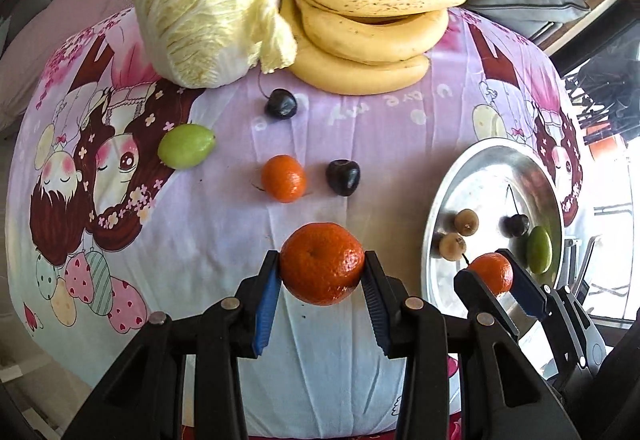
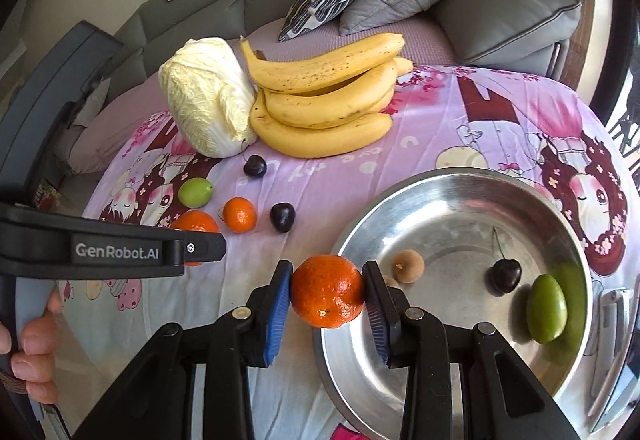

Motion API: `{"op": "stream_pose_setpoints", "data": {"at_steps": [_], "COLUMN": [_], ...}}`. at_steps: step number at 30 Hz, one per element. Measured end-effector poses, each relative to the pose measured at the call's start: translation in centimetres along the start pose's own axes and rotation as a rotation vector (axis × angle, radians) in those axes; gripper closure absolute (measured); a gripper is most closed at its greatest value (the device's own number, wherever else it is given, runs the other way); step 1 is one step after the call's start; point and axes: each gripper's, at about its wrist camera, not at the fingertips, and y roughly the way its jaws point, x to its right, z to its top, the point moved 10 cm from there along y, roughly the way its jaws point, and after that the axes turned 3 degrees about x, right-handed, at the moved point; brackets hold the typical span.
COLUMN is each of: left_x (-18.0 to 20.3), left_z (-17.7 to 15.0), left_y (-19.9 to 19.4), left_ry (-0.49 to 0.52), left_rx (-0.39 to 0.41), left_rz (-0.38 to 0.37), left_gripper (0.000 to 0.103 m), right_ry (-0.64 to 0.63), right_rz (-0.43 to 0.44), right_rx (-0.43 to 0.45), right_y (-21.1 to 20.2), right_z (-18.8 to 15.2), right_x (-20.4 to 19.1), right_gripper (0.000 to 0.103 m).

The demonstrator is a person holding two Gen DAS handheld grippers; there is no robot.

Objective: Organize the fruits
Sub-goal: 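Carry both held tangerines over the steel bowl with both grippers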

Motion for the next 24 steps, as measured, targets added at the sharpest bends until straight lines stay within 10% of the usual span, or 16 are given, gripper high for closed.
{"op": "stream_pose_setpoints", "data": {"at_steps": [24], "left_x": [11.6], "left_z": [1.5], "left_y": [2.1], "left_ry": [0.175], "left_rx": [-0.048], "left_rz": [-0.011], "left_gripper": [0.061], "right_ry": [0.262], "right_rz": [-0.118], "right_rx": [0.049], "right_y": [-3.3], "right_z": [-0.7], "right_x": [14.0], "right_gripper": [0.065]}}
